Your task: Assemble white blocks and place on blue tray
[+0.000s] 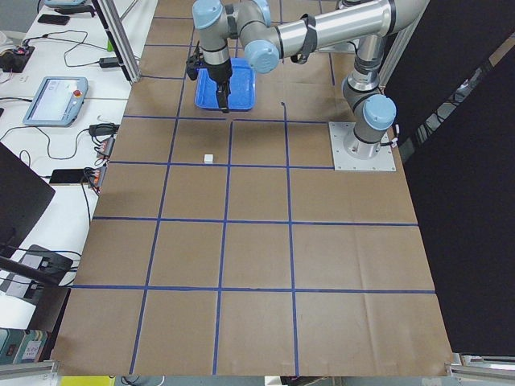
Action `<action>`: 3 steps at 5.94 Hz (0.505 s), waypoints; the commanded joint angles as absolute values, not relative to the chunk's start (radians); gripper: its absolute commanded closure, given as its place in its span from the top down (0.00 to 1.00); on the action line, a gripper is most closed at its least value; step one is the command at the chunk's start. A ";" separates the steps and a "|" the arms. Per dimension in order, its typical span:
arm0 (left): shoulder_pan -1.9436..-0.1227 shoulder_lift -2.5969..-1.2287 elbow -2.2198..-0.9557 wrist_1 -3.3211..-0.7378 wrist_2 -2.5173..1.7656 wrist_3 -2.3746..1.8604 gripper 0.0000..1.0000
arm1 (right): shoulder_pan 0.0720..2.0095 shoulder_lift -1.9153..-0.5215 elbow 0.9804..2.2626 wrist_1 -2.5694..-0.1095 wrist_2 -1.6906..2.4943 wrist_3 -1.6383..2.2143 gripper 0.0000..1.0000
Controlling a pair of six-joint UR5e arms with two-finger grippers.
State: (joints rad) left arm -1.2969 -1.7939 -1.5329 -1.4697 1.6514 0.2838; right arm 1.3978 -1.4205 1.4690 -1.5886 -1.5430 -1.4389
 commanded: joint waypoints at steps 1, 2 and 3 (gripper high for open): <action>-1.272 -1.931 -1.532 -1.313 1.652 0.324 0.99 | 1.327 -1.227 1.242 -1.585 -1.502 -1.818 1.00; -1.270 -1.974 -1.532 -1.271 1.646 0.324 0.99 | 1.281 -1.141 1.156 -1.571 -1.444 -1.909 1.00; -1.270 -2.023 -1.549 -1.181 1.637 0.327 0.99 | 1.228 -1.097 1.149 -1.566 -1.357 -1.961 1.00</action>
State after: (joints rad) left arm -1.2715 -1.9719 -1.5368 -1.2612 1.6446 0.3231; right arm 1.2784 -1.1576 1.1858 -1.5731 -1.4336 -1.8877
